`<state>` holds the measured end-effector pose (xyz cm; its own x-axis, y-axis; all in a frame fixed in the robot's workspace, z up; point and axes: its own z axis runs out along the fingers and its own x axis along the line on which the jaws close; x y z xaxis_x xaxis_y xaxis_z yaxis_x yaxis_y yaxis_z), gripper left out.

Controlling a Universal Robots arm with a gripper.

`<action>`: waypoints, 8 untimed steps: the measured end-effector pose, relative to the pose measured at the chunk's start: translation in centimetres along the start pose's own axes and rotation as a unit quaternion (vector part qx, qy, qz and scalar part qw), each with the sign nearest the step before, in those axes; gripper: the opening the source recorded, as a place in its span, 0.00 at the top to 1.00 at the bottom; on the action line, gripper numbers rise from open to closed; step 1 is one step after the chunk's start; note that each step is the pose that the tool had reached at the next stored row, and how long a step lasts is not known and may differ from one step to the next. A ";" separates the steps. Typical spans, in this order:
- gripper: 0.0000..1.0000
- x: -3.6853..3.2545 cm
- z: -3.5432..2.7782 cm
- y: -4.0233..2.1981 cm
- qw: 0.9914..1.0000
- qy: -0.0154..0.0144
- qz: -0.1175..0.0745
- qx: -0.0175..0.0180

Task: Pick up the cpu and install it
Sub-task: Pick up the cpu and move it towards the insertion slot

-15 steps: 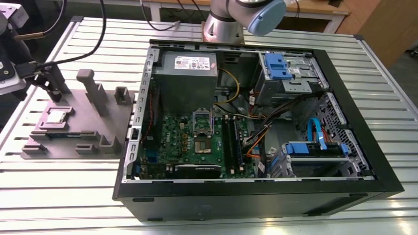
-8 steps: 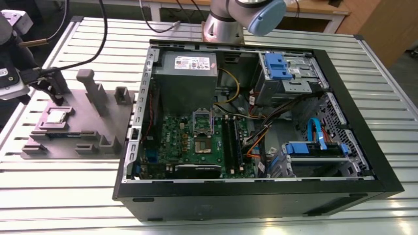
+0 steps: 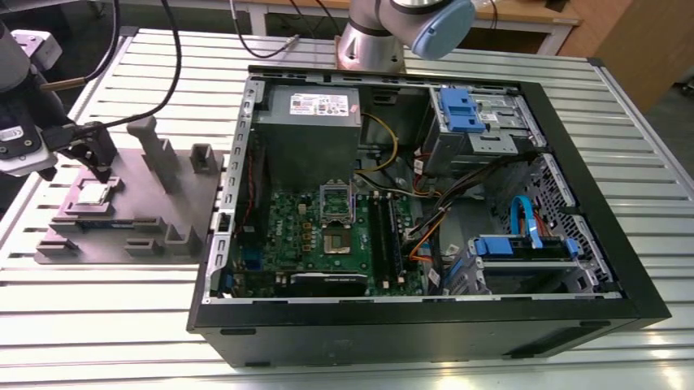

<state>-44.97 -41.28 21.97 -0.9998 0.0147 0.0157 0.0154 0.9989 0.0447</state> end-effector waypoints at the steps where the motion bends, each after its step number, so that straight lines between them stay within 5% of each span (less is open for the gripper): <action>1: 0.23 0.01 0.03 0.00 1.000 0.000 0.000 0.000; 8: 0.23 0.00 0.07 0.00 1.000 0.000 0.000 0.000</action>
<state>-44.97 -41.28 21.90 -0.9998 0.0147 0.0158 0.0154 0.9989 0.0447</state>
